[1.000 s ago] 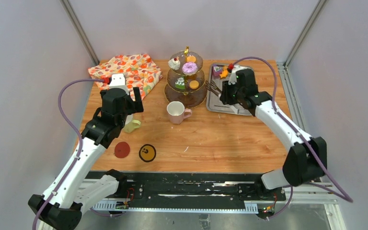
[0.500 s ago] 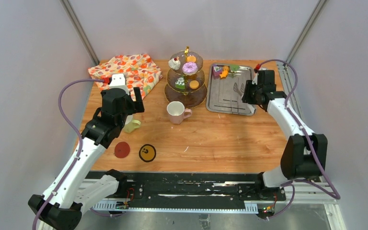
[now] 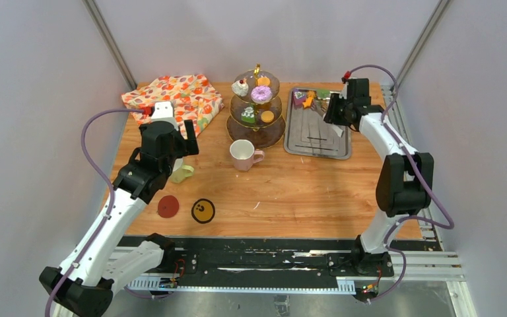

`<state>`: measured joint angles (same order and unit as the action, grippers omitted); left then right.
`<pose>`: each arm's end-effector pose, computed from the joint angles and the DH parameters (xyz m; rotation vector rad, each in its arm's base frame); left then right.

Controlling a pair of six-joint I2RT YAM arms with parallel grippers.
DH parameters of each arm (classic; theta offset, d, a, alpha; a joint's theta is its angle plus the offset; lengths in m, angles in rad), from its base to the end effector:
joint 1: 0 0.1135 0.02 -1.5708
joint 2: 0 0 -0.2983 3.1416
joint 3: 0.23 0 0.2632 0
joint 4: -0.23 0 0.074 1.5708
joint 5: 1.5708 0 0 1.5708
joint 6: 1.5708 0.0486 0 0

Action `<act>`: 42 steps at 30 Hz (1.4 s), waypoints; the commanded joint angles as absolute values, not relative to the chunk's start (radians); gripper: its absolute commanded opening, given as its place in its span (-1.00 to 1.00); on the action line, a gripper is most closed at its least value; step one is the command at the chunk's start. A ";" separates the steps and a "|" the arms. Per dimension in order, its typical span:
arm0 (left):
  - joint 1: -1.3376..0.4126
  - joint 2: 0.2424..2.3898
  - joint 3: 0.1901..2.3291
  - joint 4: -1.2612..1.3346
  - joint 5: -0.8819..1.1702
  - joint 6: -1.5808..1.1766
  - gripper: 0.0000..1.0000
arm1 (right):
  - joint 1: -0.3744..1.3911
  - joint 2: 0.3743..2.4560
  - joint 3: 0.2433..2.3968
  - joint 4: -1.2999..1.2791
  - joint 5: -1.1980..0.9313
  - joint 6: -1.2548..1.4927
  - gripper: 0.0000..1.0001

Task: Serve the afternoon tea

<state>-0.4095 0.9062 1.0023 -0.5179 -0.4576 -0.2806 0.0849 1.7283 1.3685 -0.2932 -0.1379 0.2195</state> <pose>0.1853 -0.0570 0.3845 -0.1656 1.9398 0.0004 0.4227 0.0427 0.2998 0.0742 2.2343 0.3199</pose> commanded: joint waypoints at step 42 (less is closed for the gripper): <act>-0.412 0.961 1.022 -0.484 -0.500 -0.248 0.89 | 0.188 2.064 1.784 -0.376 -0.166 -0.037 -0.42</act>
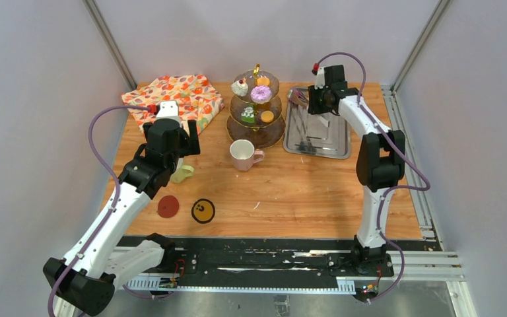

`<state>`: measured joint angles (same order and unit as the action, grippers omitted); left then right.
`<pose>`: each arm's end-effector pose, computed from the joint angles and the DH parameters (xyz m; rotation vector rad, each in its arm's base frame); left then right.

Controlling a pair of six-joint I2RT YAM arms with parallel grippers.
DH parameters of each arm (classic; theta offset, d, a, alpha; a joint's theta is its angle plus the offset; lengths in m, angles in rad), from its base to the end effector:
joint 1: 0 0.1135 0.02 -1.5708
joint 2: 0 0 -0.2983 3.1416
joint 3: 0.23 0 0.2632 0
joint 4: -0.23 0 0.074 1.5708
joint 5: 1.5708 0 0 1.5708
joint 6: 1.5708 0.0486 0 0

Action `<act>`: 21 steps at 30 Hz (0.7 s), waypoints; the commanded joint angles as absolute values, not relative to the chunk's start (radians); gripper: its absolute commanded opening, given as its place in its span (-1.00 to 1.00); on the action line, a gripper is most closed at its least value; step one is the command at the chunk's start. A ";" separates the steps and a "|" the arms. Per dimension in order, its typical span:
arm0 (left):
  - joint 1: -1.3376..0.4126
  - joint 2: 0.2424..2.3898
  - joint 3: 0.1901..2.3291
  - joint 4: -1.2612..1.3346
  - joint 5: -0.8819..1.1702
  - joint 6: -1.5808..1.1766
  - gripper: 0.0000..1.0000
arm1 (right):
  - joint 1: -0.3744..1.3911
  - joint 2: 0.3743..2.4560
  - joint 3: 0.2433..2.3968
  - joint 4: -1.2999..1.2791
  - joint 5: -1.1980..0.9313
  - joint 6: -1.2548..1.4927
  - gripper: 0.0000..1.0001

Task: Serve the afternoon tea

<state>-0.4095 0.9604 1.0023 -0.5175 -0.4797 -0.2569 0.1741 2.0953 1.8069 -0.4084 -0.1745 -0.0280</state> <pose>0.1985 -0.0617 0.3750 -0.1426 1.9845 0.0623 0.5162 0.0994 0.2781 -0.3209 2.2469 0.2751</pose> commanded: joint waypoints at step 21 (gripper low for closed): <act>-0.412 0.959 1.012 -0.477 -0.467 -0.269 0.89 | 0.190 1.626 1.386 -0.310 -0.166 0.059 -0.99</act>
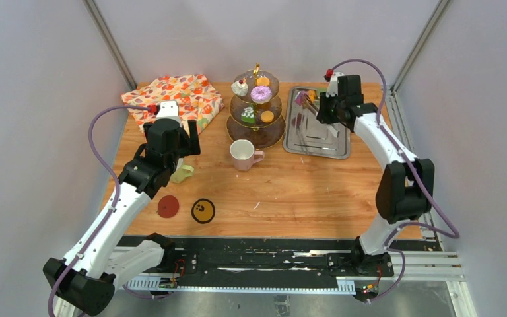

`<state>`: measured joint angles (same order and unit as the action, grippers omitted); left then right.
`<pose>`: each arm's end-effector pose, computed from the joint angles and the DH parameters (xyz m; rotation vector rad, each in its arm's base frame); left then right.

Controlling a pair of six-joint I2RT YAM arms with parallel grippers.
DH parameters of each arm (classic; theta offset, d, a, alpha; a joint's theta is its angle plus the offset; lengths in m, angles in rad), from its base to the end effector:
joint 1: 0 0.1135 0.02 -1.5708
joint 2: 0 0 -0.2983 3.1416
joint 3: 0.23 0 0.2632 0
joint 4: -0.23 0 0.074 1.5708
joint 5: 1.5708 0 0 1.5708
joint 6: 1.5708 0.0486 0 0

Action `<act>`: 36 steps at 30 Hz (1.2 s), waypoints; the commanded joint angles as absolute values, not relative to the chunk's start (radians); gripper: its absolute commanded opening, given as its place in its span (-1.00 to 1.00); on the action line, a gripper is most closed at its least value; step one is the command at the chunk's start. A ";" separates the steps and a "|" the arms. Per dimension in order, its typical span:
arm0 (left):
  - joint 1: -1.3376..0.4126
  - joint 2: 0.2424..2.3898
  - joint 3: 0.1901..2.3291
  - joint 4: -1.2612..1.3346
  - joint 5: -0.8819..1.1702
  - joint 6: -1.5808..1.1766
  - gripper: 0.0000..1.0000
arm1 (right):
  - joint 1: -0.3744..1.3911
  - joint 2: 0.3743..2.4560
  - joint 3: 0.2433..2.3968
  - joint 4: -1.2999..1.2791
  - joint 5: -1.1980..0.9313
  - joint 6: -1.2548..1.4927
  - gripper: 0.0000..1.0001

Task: Serve the afternoon tea

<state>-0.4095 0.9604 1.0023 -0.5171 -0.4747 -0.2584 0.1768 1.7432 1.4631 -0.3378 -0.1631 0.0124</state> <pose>0.1985 -0.0620 0.3750 -0.1411 1.9853 0.0563 0.4253 0.0840 0.3235 -0.2721 2.1766 0.2852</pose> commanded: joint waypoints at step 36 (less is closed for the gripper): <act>-0.412 0.927 1.008 -0.521 -0.385 -0.350 0.89 | 0.472 1.503 1.093 -0.075 -0.429 0.323 -0.99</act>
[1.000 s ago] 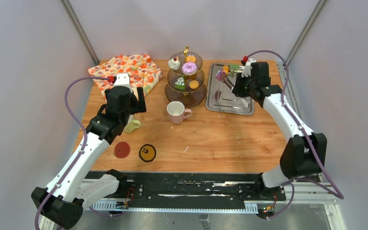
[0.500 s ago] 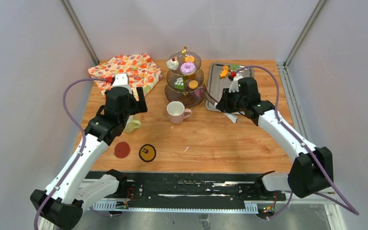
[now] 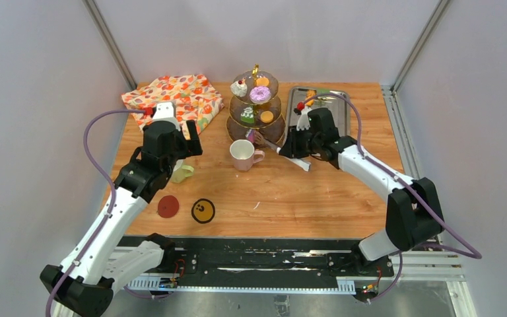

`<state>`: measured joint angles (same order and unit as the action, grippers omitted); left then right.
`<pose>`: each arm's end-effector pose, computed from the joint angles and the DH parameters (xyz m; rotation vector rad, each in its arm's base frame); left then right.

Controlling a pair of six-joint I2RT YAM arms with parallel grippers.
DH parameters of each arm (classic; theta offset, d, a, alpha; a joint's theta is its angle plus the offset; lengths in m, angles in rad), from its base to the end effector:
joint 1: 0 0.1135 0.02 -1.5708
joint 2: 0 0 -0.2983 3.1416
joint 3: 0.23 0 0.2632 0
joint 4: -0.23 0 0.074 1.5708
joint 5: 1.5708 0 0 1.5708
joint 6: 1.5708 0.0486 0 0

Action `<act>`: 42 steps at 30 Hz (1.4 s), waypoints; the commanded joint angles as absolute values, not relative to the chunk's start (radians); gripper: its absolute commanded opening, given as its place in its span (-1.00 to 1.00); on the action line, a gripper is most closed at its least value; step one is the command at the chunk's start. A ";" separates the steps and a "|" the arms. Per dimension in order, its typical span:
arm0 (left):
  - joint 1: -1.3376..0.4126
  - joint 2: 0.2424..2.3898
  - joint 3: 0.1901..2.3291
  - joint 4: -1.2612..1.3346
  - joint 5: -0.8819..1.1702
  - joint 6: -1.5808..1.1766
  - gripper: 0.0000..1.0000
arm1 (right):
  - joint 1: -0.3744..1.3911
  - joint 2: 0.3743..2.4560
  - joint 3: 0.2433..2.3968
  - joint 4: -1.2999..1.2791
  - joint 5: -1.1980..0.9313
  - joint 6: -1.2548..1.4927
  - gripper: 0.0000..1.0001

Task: Serve the afternoon tea

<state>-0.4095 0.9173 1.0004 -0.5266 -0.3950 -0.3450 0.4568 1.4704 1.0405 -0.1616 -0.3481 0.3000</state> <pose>0.1876 -0.0610 0.3804 -0.1849 1.9705 -0.0919 0.3045 0.1681 0.2913 -0.3822 2.2026 0.8019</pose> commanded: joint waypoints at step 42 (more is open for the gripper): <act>-0.412 0.967 0.979 -0.494 -0.406 -0.341 0.89 | 0.489 1.650 1.082 0.079 -0.321 0.265 -0.26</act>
<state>-0.4095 0.9714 0.9985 -0.5247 -0.4004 -0.3447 0.4774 1.7287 1.1065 0.0990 -0.3424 0.2882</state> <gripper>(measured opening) 0.947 0.362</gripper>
